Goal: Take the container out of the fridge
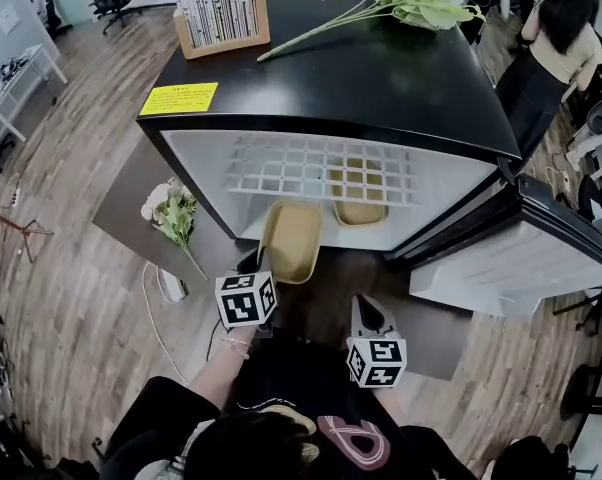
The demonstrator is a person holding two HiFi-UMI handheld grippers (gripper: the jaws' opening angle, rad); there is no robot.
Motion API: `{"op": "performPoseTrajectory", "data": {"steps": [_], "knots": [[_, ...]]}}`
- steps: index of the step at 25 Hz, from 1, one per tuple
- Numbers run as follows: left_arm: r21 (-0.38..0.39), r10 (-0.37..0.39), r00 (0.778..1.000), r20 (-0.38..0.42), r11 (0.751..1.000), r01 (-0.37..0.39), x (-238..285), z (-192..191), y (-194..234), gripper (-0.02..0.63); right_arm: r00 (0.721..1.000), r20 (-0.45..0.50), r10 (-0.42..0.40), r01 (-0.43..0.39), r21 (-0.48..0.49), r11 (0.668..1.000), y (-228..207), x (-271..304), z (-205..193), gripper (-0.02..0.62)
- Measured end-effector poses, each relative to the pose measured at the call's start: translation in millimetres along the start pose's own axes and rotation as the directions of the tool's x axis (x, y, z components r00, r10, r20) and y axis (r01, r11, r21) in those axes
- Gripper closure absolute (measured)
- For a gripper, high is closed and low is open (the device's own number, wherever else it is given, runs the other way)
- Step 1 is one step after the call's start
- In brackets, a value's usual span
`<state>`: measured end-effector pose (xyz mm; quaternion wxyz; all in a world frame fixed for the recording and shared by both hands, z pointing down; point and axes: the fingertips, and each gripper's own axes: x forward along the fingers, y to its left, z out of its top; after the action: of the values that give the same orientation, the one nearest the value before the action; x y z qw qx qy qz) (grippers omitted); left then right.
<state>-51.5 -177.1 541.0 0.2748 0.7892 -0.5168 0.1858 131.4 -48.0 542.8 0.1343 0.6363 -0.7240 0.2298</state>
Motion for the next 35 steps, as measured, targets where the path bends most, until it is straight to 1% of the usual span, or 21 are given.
{"op": "performPoseTrajectory", "data": {"steps": [4, 13, 18, 23, 27, 35], "knots": [[0.013, 0.026, 1.0, -0.015, 1.0, -0.026, -11.7, -19.8, 1.4, 0.584, 1.0, -0.011, 0.02, -0.02, -0.015, 1.0, -0.1, -4.7, -6.4, 0.586], [-0.068, 0.079, 0.996, -0.032, 0.994, -0.081, -31.5, -54.4, 10.4, 0.584, 0.998, -0.027, 0.051, -0.052, -0.048, 0.997, -1.0, -9.8, -12.8, 0.586], [-0.036, 0.104, 0.993, -0.05, 0.994, -0.106, -34.2, -71.6, 16.3, 0.584, 0.996, -0.044, 0.073, -0.076, -0.061, 0.995, -0.9, -8.7, -17.5, 0.586], [-0.06, 0.128, 0.99, -0.059, 0.989, -0.132, -36.6, -84.7, 22.8, 0.584, 0.993, -0.069, 0.092, -0.096, -0.061, 0.993, 0.1, -5.9, -27.1, 0.586], [-0.071, 0.146, 0.986, -0.076, 0.986, -0.151, -38.1, -95.5, 30.0, 0.584, 0.991, -0.081, 0.109, -0.111, -0.023, 0.994, 2.9, -2.9, -31.4, 0.586], [-0.074, 0.156, 0.983, -0.093, 0.984, -0.163, -34.0, -105.5, 44.5, 0.584, 0.99, -0.085, 0.112, -0.115, -0.033, 0.993, 8.1, -1.1, -30.7, 0.586]]}}
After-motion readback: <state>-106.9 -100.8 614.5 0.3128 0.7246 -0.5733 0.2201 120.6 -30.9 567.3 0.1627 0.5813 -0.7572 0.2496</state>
